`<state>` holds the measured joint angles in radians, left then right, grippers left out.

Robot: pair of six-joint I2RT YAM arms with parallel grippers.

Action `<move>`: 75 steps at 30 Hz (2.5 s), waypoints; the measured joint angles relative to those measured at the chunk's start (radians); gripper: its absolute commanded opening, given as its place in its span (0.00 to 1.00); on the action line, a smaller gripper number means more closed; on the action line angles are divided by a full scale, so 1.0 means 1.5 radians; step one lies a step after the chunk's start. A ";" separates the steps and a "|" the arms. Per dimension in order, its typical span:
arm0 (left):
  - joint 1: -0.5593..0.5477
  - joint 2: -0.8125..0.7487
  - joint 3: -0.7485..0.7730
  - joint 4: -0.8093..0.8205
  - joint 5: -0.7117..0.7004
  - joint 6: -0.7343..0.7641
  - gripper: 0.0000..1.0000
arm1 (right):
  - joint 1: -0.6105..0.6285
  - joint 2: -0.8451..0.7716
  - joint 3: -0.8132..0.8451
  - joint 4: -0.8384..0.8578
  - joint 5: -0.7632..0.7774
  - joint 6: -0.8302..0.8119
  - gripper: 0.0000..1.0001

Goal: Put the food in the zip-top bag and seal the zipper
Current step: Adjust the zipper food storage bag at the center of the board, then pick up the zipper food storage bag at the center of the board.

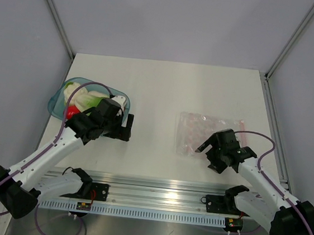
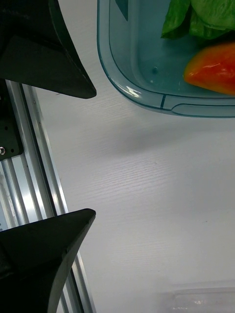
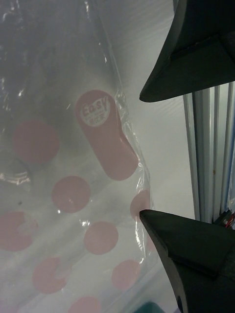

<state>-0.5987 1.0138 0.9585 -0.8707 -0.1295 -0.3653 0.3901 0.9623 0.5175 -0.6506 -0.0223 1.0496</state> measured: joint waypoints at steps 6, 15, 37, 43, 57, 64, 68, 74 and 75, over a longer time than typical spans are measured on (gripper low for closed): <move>0.000 -0.016 -0.007 0.004 0.000 -0.001 0.99 | 0.001 0.052 -0.002 0.141 0.007 0.011 1.00; -0.002 -0.021 -0.010 0.008 -0.001 -0.002 0.99 | 0.078 0.391 0.222 0.340 -0.045 -0.057 0.99; -0.010 -0.020 -0.007 0.008 -0.034 -0.022 0.99 | -0.337 0.087 0.129 0.141 0.038 -0.264 0.98; -0.014 -0.005 -0.004 0.009 -0.034 -0.031 0.99 | -0.421 0.178 0.086 0.198 -0.041 -0.288 0.83; -0.051 0.029 0.014 0.012 -0.035 -0.049 0.99 | -0.420 0.302 0.067 0.343 -0.178 -0.319 0.51; -0.081 0.031 0.024 0.010 -0.039 -0.052 0.99 | -0.420 0.308 0.050 0.386 -0.227 -0.313 0.04; -0.115 0.047 0.052 0.004 -0.057 -0.054 0.98 | -0.419 0.256 0.046 0.374 -0.259 -0.301 0.01; -0.192 0.103 0.154 0.017 -0.070 -0.050 0.92 | -0.301 0.117 0.116 0.244 -0.233 -0.275 0.00; -0.203 0.119 0.173 0.019 -0.069 -0.048 0.91 | -0.270 0.096 0.134 0.227 -0.223 -0.267 0.00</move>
<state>-0.9031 1.1915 1.2182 -0.8425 -0.2325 -0.4374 -0.0147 1.1057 0.7189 -0.3103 -0.3565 0.6491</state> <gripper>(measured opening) 0.927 0.026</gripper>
